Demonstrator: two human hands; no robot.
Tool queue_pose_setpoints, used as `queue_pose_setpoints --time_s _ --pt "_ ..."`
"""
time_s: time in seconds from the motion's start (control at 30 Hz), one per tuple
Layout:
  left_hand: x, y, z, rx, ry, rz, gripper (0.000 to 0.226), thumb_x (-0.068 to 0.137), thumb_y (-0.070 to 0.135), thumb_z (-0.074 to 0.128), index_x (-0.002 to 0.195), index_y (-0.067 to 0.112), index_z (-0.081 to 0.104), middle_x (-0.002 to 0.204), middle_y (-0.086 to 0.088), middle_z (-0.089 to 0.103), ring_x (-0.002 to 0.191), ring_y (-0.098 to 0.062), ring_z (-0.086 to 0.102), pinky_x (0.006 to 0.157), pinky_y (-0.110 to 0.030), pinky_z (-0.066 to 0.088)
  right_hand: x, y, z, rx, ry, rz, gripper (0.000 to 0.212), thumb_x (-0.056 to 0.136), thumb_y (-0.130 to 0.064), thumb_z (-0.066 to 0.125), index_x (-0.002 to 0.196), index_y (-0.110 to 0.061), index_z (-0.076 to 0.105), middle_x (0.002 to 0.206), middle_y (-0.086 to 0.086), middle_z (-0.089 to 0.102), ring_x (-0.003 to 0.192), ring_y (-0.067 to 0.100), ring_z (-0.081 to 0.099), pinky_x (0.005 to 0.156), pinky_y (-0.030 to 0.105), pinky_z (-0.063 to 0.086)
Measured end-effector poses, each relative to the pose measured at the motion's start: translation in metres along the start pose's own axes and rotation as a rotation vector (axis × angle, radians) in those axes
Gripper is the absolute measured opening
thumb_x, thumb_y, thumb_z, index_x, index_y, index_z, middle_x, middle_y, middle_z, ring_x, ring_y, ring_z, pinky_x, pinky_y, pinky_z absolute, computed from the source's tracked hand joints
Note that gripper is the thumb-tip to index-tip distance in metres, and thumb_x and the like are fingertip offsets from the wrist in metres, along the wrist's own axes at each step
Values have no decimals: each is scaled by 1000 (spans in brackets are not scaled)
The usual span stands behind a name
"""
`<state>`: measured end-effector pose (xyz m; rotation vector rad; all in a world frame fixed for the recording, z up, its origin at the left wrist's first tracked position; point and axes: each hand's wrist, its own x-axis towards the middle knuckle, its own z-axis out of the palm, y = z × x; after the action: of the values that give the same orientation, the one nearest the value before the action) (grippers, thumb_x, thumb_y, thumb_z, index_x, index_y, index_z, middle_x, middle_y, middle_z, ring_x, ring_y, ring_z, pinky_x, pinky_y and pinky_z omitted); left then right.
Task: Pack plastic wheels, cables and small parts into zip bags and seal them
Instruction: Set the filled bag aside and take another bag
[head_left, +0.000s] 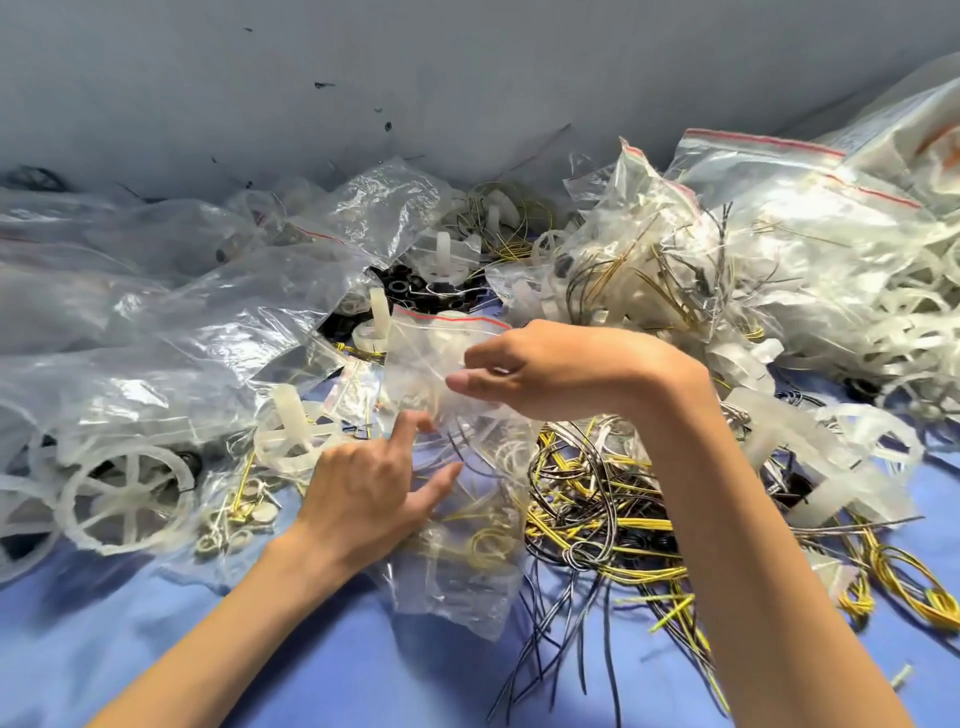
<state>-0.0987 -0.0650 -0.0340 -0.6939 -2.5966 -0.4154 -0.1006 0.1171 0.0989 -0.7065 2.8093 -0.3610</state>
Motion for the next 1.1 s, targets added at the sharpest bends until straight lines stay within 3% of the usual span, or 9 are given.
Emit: queue_pose_setpoints --time_s 0.1,0.23,0.33,0.4,0.53,0.7,0.8,0.9,1.1 --pt "0 -3 5 67 -12 54 49 84 61 49 103 17 57 46 0 54 41 -23 56 45 -28 41 1 10 -3 17 10 68 42 101 -45 32 74 -22 56 65 -8 51 58 3 46 52 21 32" --pt "-1 -4 9 97 -46 134 22 78 39 74 80 20 62 45 1 56 40 -21 57 43 -23 36 5 19 3 64 -64 131 26 101 -21 38 88 -22 61 86 -1 71 64 9 69 63 24 46" --pt "-1 -7 11 68 -39 204 17 81 27 71 76 17 57 42 1 51 34 -19 49 39 -22 33 8 23 6 69 -135 186 21 97 -15 46 94 -31 59 87 -1 74 58 6 70 69 20 47" --pt "-1 -8 9 52 -27 239 16 86 26 57 76 15 53 42 0 49 31 -16 43 37 -21 29 8 23 7 28 -136 218 16 90 -24 60 103 -35 59 83 -6 75 56 2 68 74 18 49" --pt "-2 -4 3 0 9 267 22 85 30 42 72 14 50 49 1 53 37 -20 48 37 -24 34 5 22 8 50 -116 258 68 71 -48 77 130 -32 47 84 -18 62 60 6 70 75 22 46" --pt "-3 6 1 -108 210 314 29 83 33 51 98 10 40 64 7 48 38 -14 46 36 -21 34 8 21 10 -30 -140 246 97 69 -50 77 148 -28 25 140 -4 50 83 9 70 58 14 32" --pt "-4 10 6 -185 300 366 54 80 28 56 123 5 32 72 0 58 39 -12 48 39 -21 38 11 16 13 -84 -137 228 104 68 -49 78 150 -25 18 143 -3 47 100 14 67 59 16 33" --pt "-4 9 7 -120 313 424 57 80 24 55 131 11 36 69 -2 59 39 -12 49 38 -23 40 14 12 17 -88 -138 216 102 67 -51 78 148 -23 22 138 -3 51 100 15 67 60 18 39" --pt "-5 8 8 -83 263 346 23 81 23 51 102 18 47 60 3 57 43 -13 53 38 -23 40 18 13 18 -63 -176 233 105 68 -53 77 151 -27 16 144 -3 46 102 13 65 62 17 37"
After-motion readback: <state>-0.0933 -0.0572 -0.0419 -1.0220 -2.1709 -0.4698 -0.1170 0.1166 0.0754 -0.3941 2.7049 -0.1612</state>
